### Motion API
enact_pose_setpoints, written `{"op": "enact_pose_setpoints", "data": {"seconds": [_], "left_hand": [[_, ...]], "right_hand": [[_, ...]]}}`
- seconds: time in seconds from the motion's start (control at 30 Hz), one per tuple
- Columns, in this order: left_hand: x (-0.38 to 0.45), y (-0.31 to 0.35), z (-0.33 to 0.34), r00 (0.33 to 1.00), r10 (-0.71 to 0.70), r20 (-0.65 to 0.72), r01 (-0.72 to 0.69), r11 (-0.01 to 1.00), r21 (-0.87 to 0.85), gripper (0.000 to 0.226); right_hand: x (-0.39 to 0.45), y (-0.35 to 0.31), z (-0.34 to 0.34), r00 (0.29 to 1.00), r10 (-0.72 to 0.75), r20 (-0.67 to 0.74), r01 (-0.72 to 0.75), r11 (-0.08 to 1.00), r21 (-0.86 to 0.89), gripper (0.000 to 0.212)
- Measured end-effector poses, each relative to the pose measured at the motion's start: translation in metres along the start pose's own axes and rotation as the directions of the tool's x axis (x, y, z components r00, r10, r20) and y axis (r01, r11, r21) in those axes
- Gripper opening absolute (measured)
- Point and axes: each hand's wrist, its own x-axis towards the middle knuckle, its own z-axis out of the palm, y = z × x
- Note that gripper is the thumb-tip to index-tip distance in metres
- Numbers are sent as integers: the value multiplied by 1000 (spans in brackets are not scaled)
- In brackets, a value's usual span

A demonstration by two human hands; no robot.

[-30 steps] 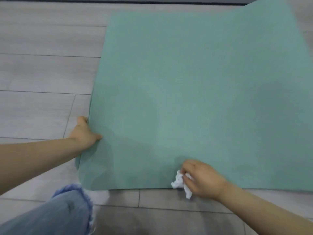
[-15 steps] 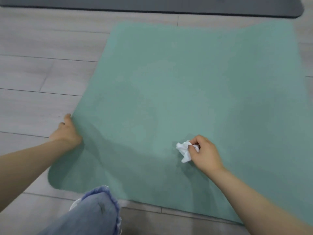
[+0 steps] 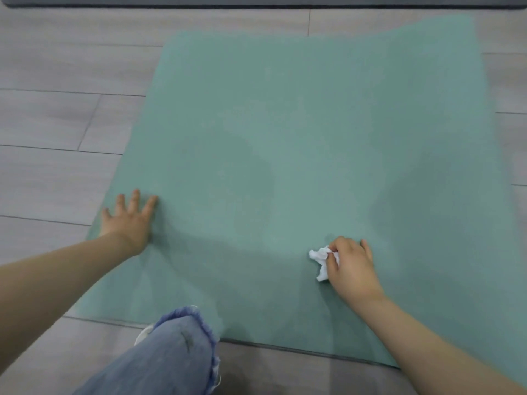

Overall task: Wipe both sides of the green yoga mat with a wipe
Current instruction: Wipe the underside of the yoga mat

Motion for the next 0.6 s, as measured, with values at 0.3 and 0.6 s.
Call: {"op": "enact_pose_setpoints", "data": {"seconds": [0.3,0.6], "left_hand": [[-37,102,-5,459,849,-262,-797,524,300,93],[-92,172,23,267,964,-2,-887,246,391,114]], "right_hand": [[7,19,-5,995,40,-88,-34,997,74,29],[20,26,-5,989,101,-106,-88,988,126,5]]}}
